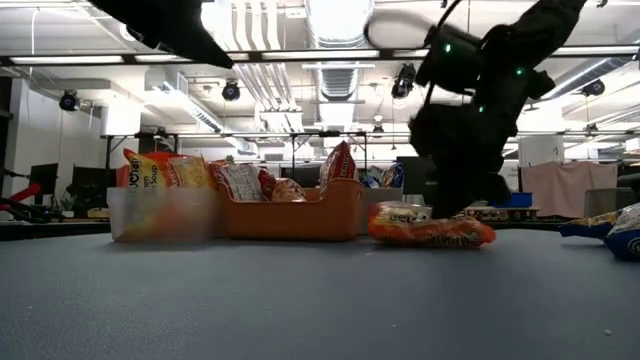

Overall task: Sort Maruchan noodles
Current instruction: Put the orange noodle pack into the transparent bin

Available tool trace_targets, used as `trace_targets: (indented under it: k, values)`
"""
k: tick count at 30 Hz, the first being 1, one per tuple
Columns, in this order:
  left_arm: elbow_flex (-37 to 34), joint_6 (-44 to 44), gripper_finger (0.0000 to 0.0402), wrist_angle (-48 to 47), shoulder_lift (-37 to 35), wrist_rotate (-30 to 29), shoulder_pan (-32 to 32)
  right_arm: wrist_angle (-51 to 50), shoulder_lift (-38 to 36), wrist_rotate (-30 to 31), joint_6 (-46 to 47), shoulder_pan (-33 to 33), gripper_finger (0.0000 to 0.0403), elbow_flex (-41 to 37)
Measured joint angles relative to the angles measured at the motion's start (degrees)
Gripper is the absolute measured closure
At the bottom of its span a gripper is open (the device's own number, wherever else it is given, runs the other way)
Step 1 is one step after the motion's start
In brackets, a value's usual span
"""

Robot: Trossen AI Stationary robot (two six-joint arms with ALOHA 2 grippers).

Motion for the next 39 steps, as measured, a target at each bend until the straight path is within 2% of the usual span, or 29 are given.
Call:
trace_targets:
  k: [2, 5, 10, 15, 19, 24, 30, 39]
  values:
    - [0.0, 0.0, 0.0246, 2.3, 0.2, 3.4, 0.0, 5.0, 0.1, -4.4, -3.4, 2.0, 0.0394, 0.4]
    - [0.0, 0.2, 0.0246, 5.8, 0.7, 10.5, 0.0, 8.6, 0.2, -6.4, -10.1, 5.0, 0.0394, 3.0]
    - [0.0, 0.2, 0.0247, 11.2, 3.1, 23.2, -0.4, 2.1, -0.2, -6.3, -14.8, 9.0, 0.0394, 8.1]
    - [0.1, 0.4, 0.0255, 15.8, 7.8, 29.3, -1.6, -3.6, -0.7, -6.1, -12.3, 14.0, 0.0394, 9.4]
    - [1.9, -2.7, 0.0261, 16.6, 12.9, 31.6, -2.2, -3.7, -1.2, -6.1, -9.0, 18.4, 0.0394, 7.9]
    - [5.4, -5.2, 0.0271, 17.2, 21.5, 32.6, -2.7, -3.6, -1.1, 1.9, -3.7, 22.1, 0.0394, 6.2]
    - [11.5, -2.1, 0.0282, 19.6, 32.9, 31.4, -2.5, -4.3, -1.3, 9.0, 0.1, 22.4, 0.0394, 5.5]
    - [16.4, -0.2, 0.0304, 19.7, 41.6, 27.0, 1.1, -7.4, -1.3, 10.6, 1.8, 22.1, 0.0392, 5.6]
